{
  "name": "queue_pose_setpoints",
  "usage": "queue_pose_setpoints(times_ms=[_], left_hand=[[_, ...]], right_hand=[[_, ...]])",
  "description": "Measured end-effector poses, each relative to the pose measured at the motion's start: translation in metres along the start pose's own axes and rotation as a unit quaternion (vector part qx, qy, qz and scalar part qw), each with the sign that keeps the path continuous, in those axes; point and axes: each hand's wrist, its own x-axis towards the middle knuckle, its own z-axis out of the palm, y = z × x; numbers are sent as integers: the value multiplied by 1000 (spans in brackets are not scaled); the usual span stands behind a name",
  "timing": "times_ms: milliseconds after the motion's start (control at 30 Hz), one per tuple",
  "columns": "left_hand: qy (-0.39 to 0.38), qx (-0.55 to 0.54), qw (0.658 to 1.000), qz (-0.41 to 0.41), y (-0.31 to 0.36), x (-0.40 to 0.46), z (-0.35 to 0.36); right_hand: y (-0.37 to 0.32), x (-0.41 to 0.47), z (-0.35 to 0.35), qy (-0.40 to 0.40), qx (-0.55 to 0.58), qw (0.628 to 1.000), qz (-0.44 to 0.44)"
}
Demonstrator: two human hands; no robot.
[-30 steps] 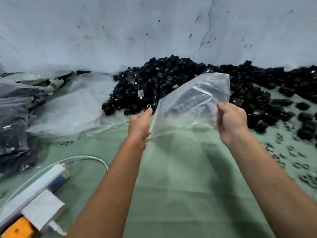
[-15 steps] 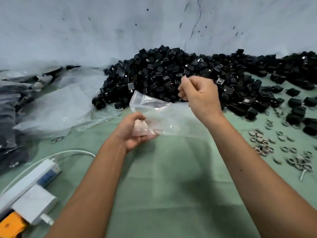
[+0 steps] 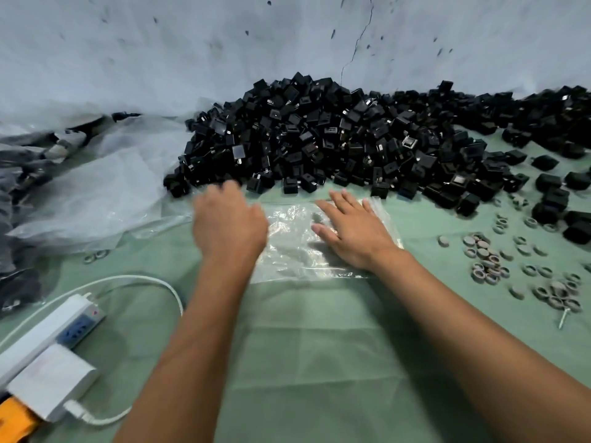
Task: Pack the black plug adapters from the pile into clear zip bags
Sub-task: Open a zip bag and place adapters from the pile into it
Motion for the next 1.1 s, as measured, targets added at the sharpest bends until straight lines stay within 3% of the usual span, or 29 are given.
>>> queue_pose_setpoints(times_ms=[100,200,367,767,933,1100], left_hand=[[-91,-60,986,128,37,-18,38],[-188,-25,971,145,29,-26,68],[-186,48,972,138,-7,-23,82],[-217,69,965,127,-16,-26,65],[-159,31,978,128,17,-7,67],[-208,62,967,133,-11,7,81]], right_hand=[[-19,2,11,-25,-5,999,-25],[-18,3,19,-24,0,1000,-19],[-11,2,23,-4,-2,1000,-9],[-18,-3,22,-43,-63,997,29],[-18,-1,23,-51,-66,996,33],[-16,-2,18,-53,-48,997,42]])
